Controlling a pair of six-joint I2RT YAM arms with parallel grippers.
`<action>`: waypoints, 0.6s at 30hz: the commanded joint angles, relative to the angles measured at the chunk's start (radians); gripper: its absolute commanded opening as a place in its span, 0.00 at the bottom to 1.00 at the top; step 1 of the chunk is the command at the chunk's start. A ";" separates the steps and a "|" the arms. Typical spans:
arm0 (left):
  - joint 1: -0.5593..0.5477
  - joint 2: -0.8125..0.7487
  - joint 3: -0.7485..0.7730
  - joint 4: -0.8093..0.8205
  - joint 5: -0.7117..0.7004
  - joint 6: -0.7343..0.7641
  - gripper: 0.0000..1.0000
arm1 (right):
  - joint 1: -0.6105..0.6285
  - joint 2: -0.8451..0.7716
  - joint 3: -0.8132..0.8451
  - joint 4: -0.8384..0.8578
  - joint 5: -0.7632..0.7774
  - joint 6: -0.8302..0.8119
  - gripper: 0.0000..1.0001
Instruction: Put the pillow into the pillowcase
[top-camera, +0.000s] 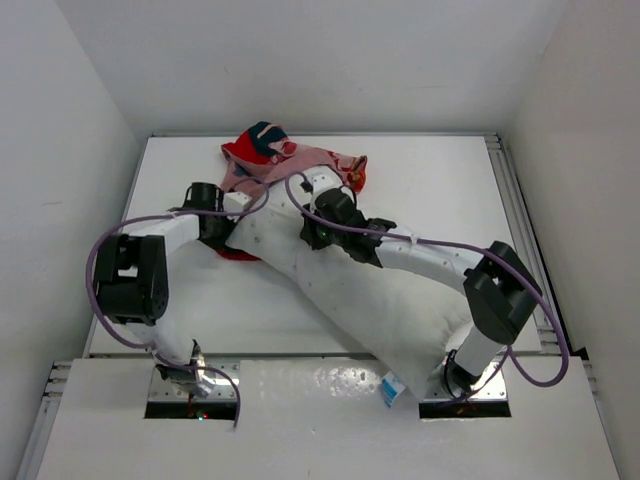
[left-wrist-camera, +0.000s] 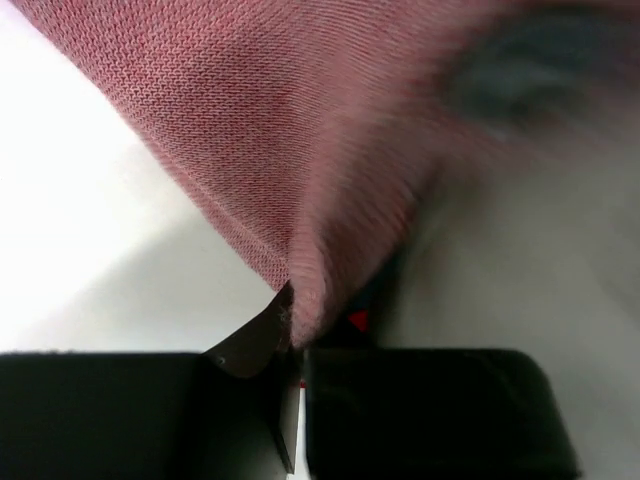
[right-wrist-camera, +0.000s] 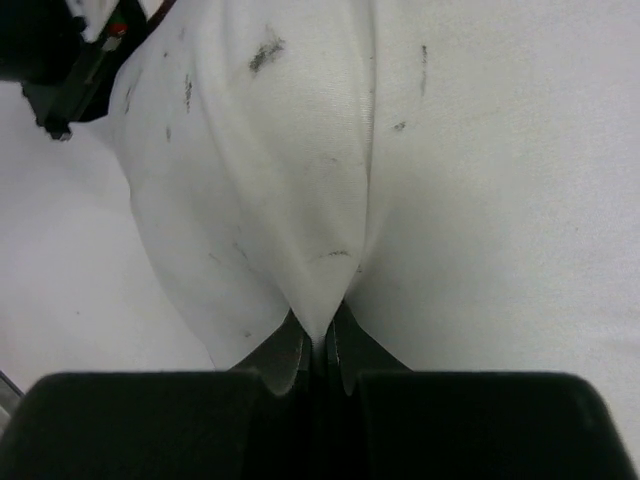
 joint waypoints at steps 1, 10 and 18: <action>0.007 -0.147 0.044 -0.078 0.133 0.018 0.00 | -0.023 -0.024 -0.034 0.008 0.054 0.105 0.00; -0.041 -0.264 0.288 -0.436 0.205 0.067 0.00 | -0.153 0.011 -0.002 0.053 0.087 0.372 0.00; -0.361 -0.321 0.277 -0.525 0.234 0.078 0.00 | -0.182 0.034 0.036 0.062 0.160 0.588 0.00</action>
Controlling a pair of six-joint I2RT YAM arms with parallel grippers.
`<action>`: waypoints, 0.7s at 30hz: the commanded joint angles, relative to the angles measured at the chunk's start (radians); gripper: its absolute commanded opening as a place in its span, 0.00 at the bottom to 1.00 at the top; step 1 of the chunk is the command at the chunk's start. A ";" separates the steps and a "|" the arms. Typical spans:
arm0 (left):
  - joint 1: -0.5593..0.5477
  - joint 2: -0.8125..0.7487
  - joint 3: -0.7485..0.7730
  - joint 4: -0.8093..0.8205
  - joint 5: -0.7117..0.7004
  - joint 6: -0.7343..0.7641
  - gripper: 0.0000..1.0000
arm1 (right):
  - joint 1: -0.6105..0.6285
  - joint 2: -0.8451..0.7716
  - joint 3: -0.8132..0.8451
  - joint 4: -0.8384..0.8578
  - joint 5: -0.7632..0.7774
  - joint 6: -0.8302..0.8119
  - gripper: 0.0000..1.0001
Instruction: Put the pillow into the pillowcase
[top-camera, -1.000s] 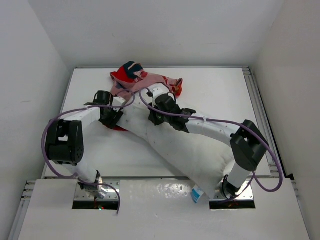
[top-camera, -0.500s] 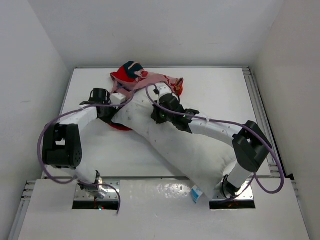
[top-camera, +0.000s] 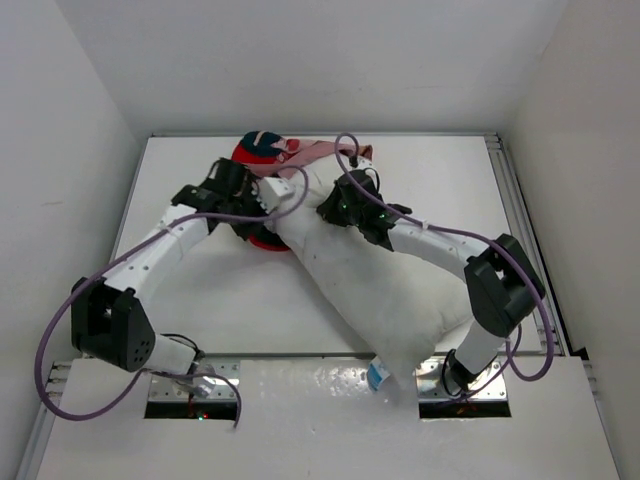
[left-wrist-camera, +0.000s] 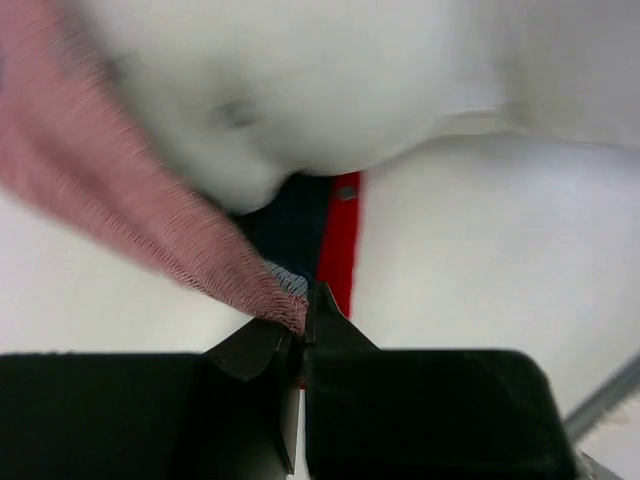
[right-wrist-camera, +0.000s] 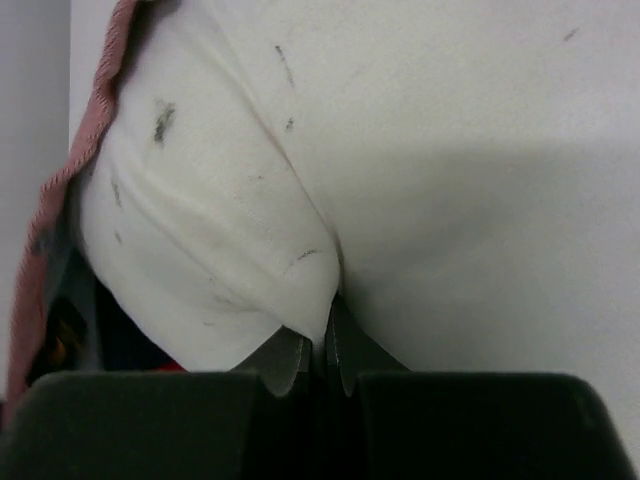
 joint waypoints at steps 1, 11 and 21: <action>-0.122 -0.058 0.024 -0.108 0.076 0.026 0.00 | -0.018 0.019 0.036 0.007 0.110 0.136 0.00; -0.143 -0.058 0.058 -0.139 0.129 0.056 0.59 | -0.004 -0.096 -0.144 0.128 -0.074 0.034 0.49; 0.000 0.180 0.464 0.020 0.104 -0.151 0.60 | -0.130 -0.256 -0.017 -0.129 -0.160 -0.238 0.17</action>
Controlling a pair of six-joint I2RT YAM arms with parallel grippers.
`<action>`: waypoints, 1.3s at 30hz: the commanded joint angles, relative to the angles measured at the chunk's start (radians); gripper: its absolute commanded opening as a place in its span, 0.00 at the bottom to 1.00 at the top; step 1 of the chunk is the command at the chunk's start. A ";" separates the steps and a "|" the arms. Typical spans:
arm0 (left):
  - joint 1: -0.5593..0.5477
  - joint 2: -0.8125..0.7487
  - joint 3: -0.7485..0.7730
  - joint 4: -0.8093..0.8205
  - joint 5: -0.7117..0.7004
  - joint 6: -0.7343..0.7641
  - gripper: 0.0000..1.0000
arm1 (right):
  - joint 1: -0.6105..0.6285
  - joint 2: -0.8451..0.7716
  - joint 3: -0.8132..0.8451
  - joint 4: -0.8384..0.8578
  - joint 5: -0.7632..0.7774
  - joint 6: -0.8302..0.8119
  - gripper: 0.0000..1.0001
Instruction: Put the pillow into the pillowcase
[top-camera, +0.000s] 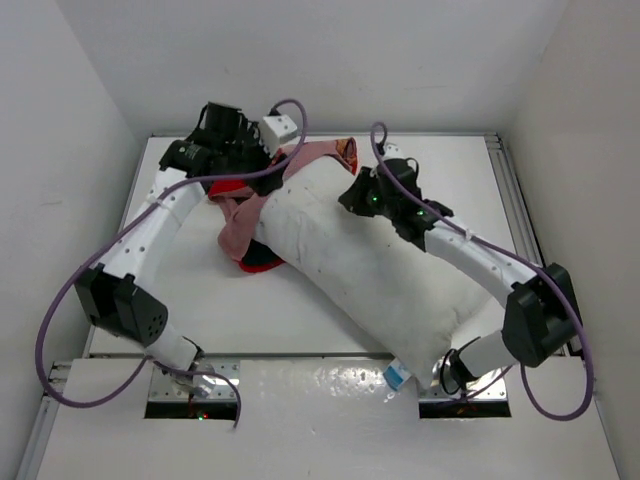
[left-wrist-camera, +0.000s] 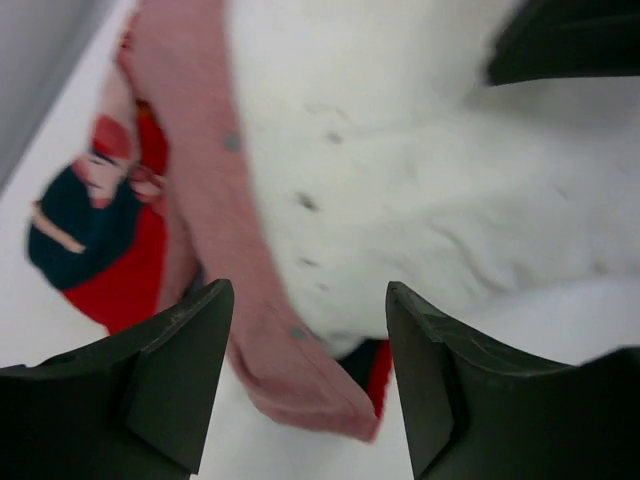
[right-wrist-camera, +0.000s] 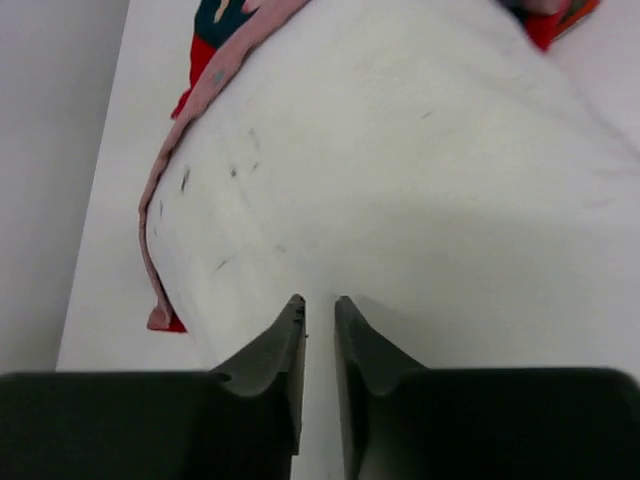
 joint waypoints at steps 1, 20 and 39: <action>-0.002 0.132 0.083 0.158 -0.100 -0.124 0.60 | -0.073 -0.060 0.056 -0.079 -0.012 -0.107 0.14; -0.103 0.466 0.194 0.329 -0.475 -0.128 0.18 | -0.153 0.403 0.291 -0.110 -0.315 -0.176 0.96; -0.321 0.256 0.269 0.110 -0.271 -0.098 0.00 | -0.047 0.095 0.047 0.125 -0.195 -0.037 0.00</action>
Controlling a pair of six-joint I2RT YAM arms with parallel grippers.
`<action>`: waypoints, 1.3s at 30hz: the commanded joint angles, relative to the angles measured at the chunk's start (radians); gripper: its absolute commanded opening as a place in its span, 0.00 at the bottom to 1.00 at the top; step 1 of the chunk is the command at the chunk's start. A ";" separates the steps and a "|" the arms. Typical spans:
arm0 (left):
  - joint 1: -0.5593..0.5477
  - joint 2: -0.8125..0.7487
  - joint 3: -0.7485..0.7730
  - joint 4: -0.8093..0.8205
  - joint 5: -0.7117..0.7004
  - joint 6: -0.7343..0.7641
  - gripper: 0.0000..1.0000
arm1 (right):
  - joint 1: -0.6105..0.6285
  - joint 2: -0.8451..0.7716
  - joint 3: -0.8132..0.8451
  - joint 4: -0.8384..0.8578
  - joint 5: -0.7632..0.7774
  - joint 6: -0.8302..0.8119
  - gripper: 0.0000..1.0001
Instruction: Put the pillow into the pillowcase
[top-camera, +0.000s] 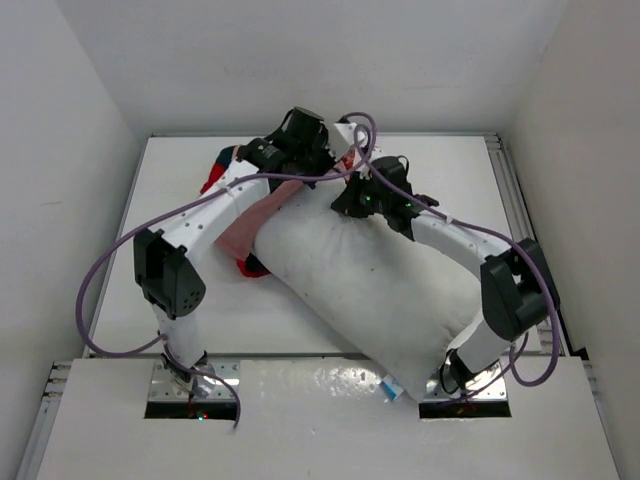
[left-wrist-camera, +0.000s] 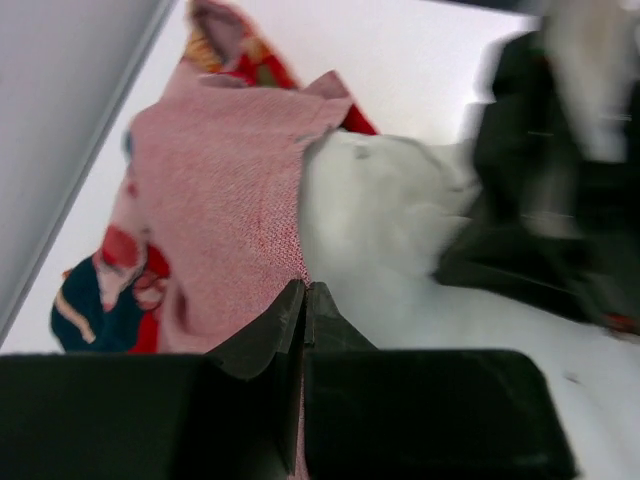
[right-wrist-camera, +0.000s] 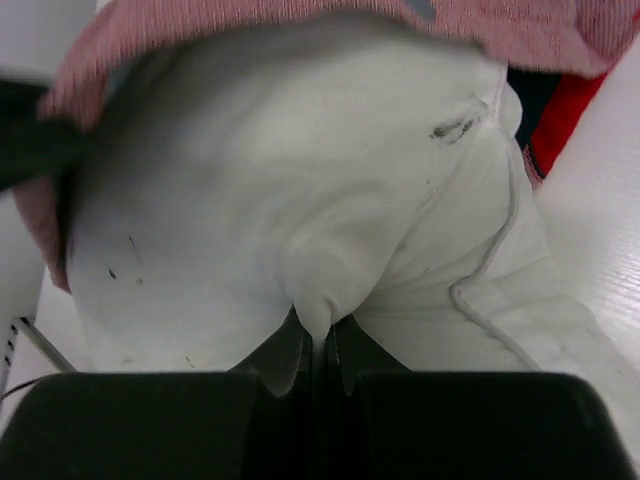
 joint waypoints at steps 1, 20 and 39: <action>-0.064 -0.072 0.020 -0.047 0.137 0.001 0.00 | 0.023 -0.072 -0.008 0.111 0.035 0.077 0.00; -0.260 -0.129 -0.125 -0.097 0.223 0.074 0.00 | -0.143 -0.130 -0.226 0.243 0.297 0.548 0.00; -0.064 -0.158 -0.023 -0.119 0.150 0.004 0.94 | -0.199 -0.256 0.013 -0.234 0.259 0.099 0.99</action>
